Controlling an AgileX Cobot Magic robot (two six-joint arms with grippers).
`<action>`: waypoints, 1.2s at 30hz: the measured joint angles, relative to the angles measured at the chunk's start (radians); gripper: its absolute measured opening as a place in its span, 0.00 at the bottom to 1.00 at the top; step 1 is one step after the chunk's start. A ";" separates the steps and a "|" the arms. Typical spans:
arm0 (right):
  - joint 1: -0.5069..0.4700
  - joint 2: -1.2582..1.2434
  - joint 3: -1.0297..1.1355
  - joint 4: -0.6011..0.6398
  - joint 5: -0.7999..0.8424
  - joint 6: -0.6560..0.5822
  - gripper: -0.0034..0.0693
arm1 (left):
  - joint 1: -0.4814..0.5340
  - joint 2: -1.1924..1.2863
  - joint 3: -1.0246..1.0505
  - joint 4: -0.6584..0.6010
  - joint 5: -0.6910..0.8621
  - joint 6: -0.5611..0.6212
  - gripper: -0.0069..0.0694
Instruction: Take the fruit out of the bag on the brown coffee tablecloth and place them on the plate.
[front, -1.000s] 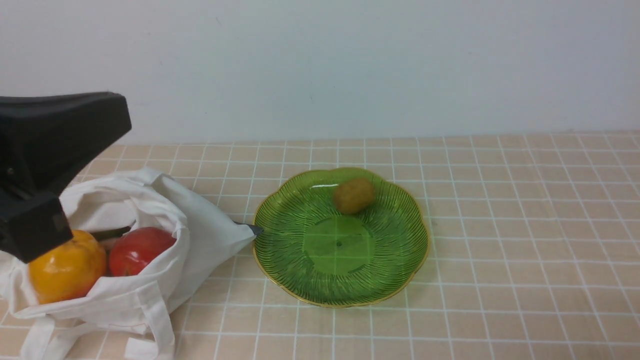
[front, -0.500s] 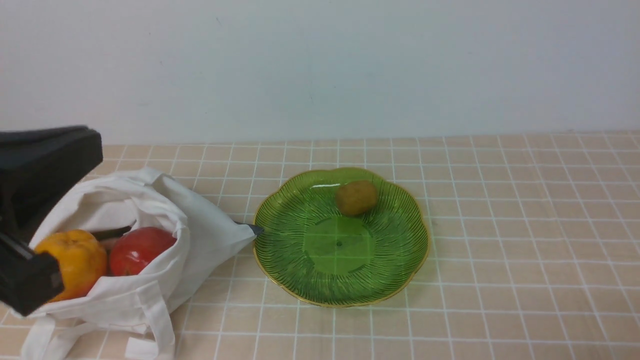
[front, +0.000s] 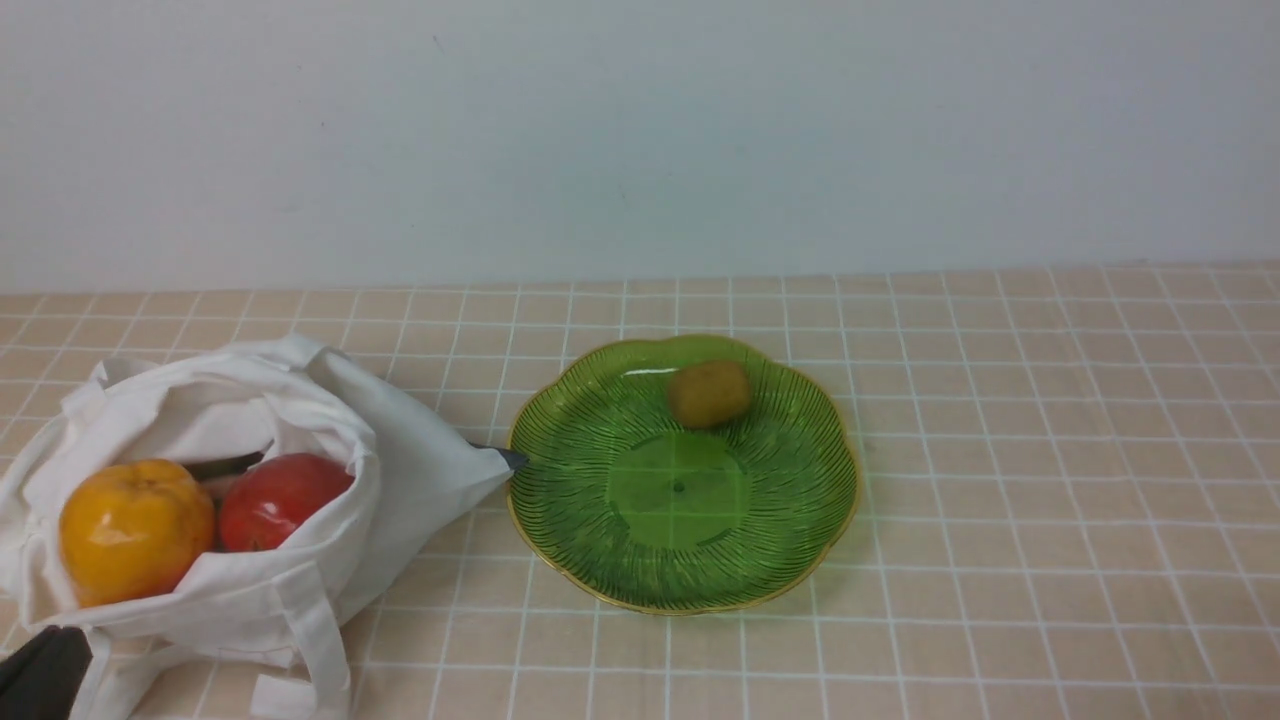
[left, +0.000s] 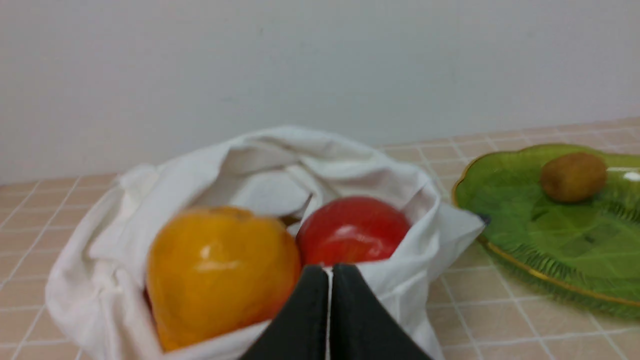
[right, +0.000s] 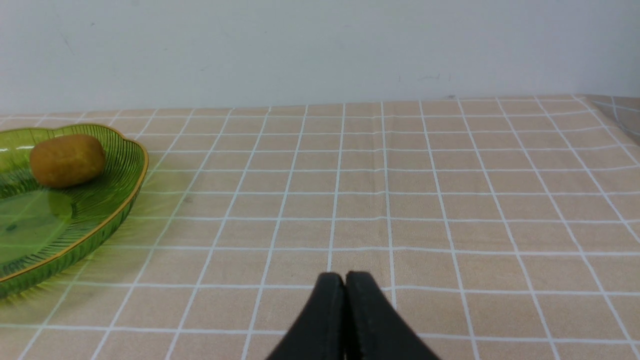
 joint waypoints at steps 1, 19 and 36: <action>0.000 0.000 0.000 0.000 0.000 0.000 0.03 | 0.008 -0.035 0.015 0.000 0.022 0.000 0.08; 0.000 0.000 0.000 -0.001 0.000 0.000 0.03 | 0.010 -0.078 0.018 0.004 0.235 0.000 0.08; 0.000 0.000 0.000 -0.001 0.000 0.000 0.03 | 0.010 -0.078 0.018 0.004 0.238 0.000 0.08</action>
